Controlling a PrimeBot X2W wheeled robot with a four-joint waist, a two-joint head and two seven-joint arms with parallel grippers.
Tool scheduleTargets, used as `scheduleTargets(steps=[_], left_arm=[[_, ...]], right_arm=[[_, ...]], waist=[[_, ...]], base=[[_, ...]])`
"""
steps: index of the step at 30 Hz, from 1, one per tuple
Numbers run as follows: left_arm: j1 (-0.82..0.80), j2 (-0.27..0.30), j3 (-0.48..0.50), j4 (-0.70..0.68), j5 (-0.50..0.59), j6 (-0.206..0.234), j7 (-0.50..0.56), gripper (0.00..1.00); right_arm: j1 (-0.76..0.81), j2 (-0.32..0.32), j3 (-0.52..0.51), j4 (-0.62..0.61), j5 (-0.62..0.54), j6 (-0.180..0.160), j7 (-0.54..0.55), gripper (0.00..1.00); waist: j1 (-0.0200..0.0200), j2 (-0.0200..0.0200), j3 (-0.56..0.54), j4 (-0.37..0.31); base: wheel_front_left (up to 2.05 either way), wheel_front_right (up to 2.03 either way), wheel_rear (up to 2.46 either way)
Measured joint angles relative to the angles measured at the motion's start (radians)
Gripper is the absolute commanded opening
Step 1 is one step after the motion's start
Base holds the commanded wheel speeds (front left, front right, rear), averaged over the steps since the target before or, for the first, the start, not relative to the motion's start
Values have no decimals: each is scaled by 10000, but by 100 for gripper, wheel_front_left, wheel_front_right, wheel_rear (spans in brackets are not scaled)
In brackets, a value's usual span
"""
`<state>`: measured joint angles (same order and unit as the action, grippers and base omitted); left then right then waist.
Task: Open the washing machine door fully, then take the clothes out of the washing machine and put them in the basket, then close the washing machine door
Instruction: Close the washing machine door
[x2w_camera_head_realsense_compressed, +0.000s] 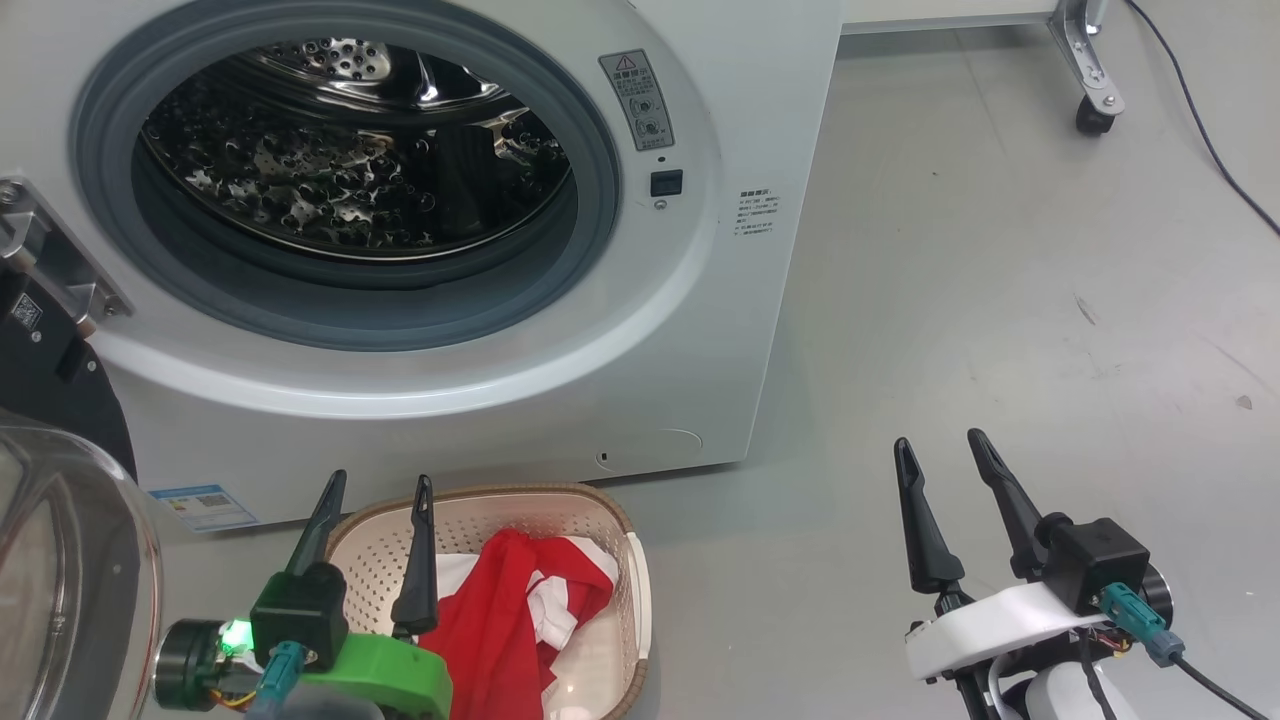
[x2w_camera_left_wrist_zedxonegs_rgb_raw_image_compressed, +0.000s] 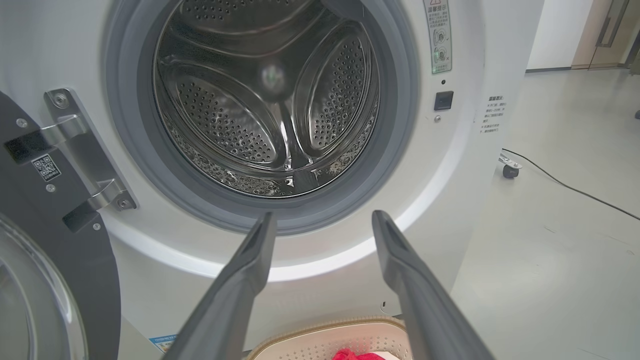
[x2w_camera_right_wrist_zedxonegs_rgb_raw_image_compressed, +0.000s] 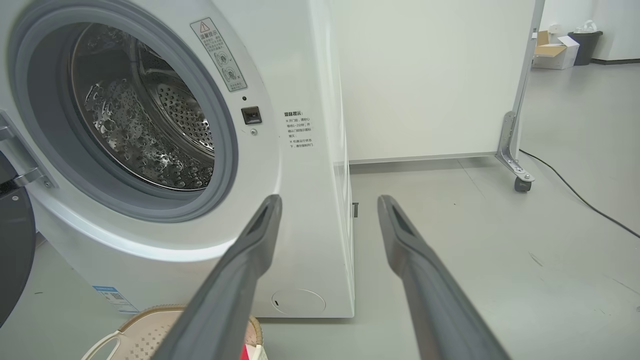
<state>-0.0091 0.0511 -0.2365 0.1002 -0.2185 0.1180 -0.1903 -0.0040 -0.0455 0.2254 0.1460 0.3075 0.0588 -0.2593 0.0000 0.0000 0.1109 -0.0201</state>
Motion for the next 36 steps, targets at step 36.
scheduleTargets(steps=[36], left_arm=[[435,-2,-10,-782,245,2,660,100]], right_arm=[[128,0,61,-6,75,-88,0,100]], waist=[[0,0,-155,16]], base=[[-74,75,-1]])
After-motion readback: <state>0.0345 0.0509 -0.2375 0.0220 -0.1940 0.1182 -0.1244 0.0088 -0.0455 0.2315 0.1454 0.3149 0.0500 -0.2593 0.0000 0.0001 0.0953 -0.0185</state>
